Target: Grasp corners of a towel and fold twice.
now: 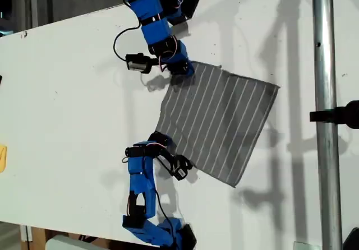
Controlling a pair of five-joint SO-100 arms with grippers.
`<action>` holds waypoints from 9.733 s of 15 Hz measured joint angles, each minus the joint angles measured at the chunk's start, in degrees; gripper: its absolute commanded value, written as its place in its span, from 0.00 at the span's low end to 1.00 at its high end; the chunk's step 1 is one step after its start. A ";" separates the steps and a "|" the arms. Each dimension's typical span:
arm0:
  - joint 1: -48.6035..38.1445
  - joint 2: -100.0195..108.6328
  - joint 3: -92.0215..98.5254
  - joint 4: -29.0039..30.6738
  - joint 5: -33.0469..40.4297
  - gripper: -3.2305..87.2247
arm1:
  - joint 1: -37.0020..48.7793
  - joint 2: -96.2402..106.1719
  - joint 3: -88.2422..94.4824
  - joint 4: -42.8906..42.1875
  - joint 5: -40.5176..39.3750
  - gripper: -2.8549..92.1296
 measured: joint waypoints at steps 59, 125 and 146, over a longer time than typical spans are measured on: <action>26.37 115.66 88.07 2.02 -31.99 0.00 | -7.38 -21.36 -72.33 45.70 -20.39 0.46; 18.37 38.85 63.37 -12.66 -20.39 0.17 | -4.13 -45.88 -62.84 28.48 -22.32 0.03; 35.77 49.92 48.96 -13.62 -26.10 0.00 | -18.19 -33.05 -63.98 29.97 -17.75 0.03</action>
